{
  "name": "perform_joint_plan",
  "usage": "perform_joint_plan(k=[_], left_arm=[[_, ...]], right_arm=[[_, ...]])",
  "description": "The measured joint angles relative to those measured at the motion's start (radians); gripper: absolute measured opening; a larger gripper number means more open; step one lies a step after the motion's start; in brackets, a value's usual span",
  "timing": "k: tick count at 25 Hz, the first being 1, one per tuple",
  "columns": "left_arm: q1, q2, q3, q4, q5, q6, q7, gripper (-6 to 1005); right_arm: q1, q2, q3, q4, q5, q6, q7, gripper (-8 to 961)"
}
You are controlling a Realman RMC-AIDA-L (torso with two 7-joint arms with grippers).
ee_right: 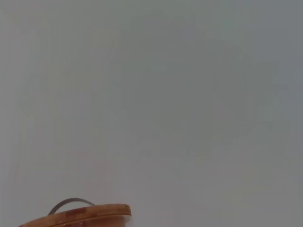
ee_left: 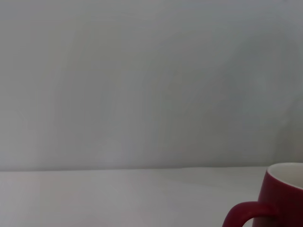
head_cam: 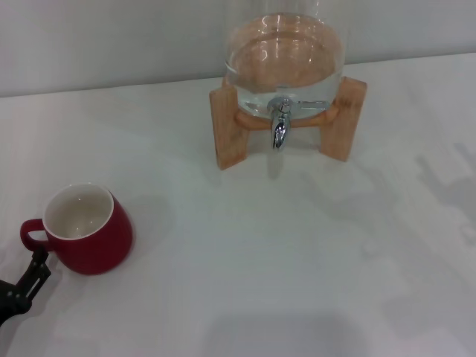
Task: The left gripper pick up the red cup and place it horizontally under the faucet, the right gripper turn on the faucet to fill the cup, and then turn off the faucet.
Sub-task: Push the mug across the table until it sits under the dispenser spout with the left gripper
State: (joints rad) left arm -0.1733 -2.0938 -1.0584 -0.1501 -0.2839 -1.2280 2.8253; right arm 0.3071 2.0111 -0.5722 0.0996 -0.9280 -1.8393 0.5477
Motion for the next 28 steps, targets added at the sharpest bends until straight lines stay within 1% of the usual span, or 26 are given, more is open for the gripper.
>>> perform_joint_plan(k=[14, 24, 28], left_arm=[[-0.004, 0.002, 0.000, 0.000, 0.006, 0.004, 0.000, 880], [-0.011, 0.009, -0.011, 0.013, 0.001, 0.006, 0.000, 880], [-0.026, 0.011, -0.012, 0.029, -0.006, 0.006, 0.000, 880]], right_arm=[[0.000, 0.000, 0.000, 0.000, 0.000, 0.000, 0.000, 843], [-0.002, 0.000, 0.000, 0.000, 0.000, 0.000, 0.000, 843], [-0.002, 0.000, 0.000, 0.000, 0.000, 0.000, 0.000, 843]])
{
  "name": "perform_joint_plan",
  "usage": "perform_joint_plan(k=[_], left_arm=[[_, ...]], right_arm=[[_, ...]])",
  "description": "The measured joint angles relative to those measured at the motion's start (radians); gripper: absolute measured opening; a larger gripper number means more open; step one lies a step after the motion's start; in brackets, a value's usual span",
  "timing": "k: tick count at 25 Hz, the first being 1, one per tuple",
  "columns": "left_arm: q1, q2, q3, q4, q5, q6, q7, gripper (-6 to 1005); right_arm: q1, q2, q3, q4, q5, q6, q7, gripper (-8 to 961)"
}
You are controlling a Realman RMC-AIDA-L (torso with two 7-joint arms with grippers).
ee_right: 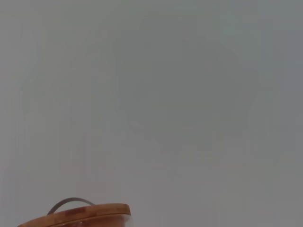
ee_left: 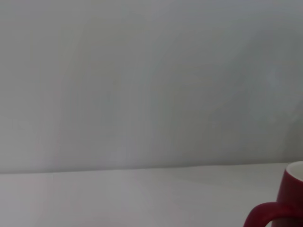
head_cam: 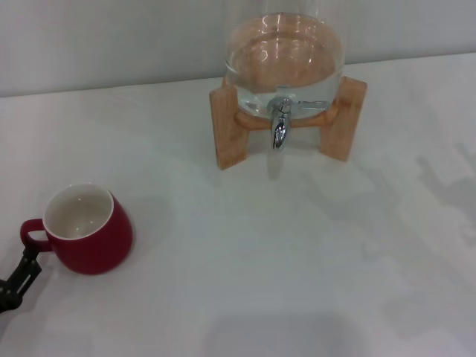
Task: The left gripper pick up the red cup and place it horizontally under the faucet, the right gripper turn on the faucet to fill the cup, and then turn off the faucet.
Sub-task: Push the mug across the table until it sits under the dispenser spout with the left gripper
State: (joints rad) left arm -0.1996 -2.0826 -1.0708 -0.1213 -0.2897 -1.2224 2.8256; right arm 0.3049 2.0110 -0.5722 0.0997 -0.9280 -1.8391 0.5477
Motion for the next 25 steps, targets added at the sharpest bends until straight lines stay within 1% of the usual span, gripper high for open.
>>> perform_joint_plan(k=[12, 25], left_arm=[[-0.035, 0.001, 0.000, 0.011, -0.003, 0.000, 0.000, 880], [-0.038, 0.003, -0.003, 0.011, -0.010, 0.002, 0.000, 879]], right_arm=[[0.000, 0.000, -0.002, 0.000, 0.000, -0.012, 0.000, 843], [-0.001, 0.000, -0.002, 0.000, 0.000, -0.012, 0.000, 843]])
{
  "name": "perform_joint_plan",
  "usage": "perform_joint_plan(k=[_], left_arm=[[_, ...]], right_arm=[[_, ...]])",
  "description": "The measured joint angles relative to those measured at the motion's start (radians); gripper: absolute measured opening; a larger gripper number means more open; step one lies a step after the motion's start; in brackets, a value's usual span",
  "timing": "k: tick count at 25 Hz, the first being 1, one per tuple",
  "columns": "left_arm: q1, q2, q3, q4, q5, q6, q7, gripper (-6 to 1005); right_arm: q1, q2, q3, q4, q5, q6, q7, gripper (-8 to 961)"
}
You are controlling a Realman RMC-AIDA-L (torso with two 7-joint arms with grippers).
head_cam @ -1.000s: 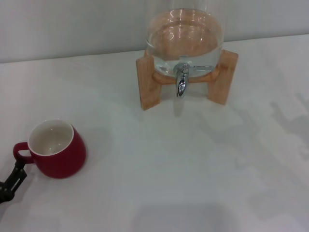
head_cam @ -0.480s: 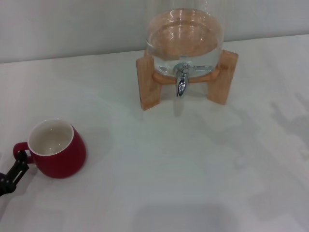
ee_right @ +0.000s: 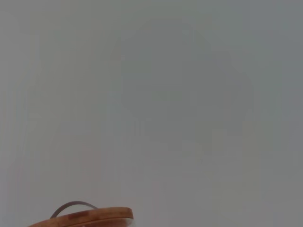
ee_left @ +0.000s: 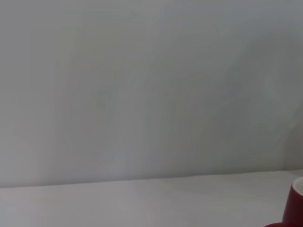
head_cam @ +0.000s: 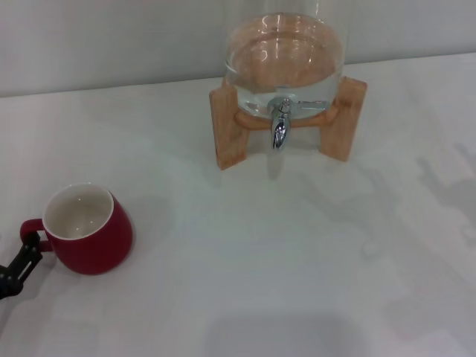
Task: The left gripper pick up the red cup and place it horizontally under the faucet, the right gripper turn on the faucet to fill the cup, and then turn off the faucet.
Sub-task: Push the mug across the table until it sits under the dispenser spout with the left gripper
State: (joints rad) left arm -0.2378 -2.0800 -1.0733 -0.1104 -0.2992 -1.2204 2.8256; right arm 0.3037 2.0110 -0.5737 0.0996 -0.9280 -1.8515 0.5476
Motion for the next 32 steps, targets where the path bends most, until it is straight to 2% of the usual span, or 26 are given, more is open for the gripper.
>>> perform_joint_plan(k=[13, 21, 31, 32], left_arm=[[0.000, 0.000, -0.011, 0.000, -0.008, 0.001, 0.000, 875], [-0.004, 0.000, -0.011, 0.000, -0.008, 0.005, 0.000, 776], [-0.009, 0.000, -0.011, 0.000, -0.005, 0.015, 0.000, 360], [-0.009, 0.000, -0.011, 0.000, -0.005, 0.015, 0.000, 359]], right_arm=[[-0.002, 0.000, -0.002, 0.000, 0.000, -0.006, 0.000, 843], [-0.002, 0.000, -0.002, 0.000, 0.000, -0.010, 0.000, 843], [-0.002, 0.000, -0.002, 0.000, 0.000, -0.011, 0.000, 843], [-0.002, 0.000, -0.002, 0.000, 0.000, -0.011, 0.000, 843]])
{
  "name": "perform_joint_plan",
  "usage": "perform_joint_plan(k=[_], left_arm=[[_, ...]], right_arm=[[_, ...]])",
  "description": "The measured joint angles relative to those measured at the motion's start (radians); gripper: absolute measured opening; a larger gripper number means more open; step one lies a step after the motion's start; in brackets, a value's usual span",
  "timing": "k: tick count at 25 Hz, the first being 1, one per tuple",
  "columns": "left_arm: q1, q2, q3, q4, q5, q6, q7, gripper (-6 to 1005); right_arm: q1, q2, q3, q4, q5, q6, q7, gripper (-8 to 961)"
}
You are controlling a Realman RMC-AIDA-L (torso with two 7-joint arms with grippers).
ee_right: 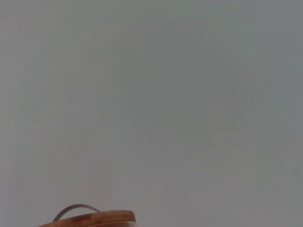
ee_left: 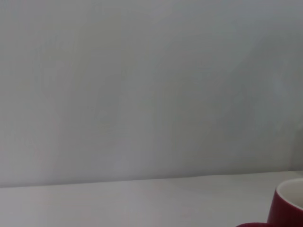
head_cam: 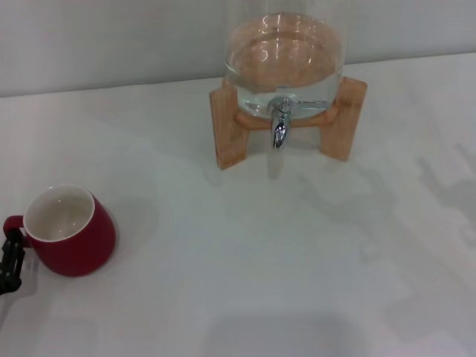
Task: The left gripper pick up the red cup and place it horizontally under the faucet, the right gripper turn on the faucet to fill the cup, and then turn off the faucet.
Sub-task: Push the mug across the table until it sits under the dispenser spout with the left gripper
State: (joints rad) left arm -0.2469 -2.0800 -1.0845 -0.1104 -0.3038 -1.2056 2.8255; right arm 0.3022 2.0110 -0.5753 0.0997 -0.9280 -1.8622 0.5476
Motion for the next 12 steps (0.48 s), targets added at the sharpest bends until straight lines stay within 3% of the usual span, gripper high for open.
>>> perform_joint_plan(k=[12], left_arm=[[-0.003, 0.000, 0.000, 0.000, 0.004, 0.000, 0.000, 343]], right_arm=[[0.000, 0.000, 0.000, 0.000, 0.000, 0.000, 0.000, 843]])
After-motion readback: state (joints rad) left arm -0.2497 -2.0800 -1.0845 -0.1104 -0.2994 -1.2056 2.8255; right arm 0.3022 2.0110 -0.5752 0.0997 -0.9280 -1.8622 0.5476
